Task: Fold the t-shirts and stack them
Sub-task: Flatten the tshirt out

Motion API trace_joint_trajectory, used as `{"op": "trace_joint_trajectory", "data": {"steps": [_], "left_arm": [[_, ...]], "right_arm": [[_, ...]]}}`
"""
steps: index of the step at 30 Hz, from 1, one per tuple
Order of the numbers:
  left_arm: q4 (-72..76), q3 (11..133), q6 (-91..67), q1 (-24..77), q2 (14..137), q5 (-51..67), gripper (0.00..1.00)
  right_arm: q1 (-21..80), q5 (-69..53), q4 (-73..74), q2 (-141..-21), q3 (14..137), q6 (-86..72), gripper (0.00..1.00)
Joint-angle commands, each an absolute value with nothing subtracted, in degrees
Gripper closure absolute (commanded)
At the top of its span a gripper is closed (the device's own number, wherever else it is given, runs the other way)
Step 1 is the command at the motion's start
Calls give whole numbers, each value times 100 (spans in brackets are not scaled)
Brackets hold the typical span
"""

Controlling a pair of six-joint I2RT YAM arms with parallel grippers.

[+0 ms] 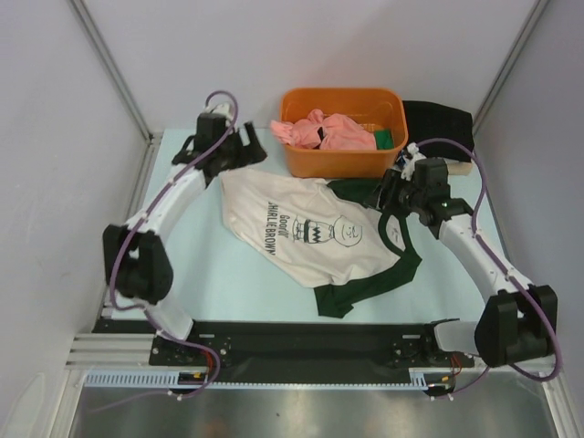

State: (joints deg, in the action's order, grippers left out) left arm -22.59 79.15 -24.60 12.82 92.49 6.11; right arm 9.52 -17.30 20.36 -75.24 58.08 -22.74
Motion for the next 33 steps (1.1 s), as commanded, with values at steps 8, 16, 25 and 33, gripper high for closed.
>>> {"op": "trace_joint_trajectory", "data": {"steps": [8,16,25,33], "left_arm": [[-2563,12236,-2549,1977,12706,211,13],[-3085,13421,-2637,2145,13747,-148,38],[-3664,13413,-2329,1864,13238,-1036,100],[-3665,11823,-2233,57,11945,-1371,100]], "right_arm": [[1503,-1565,2293,-5617,5045,-2444,42],[1433,-1397,3067,-5072,5449,-2153,42],[1459,-1477,3041,-4975,5344,-2320,42],[1494,-1555,2822,-4966,5133,-2443,42]]}}
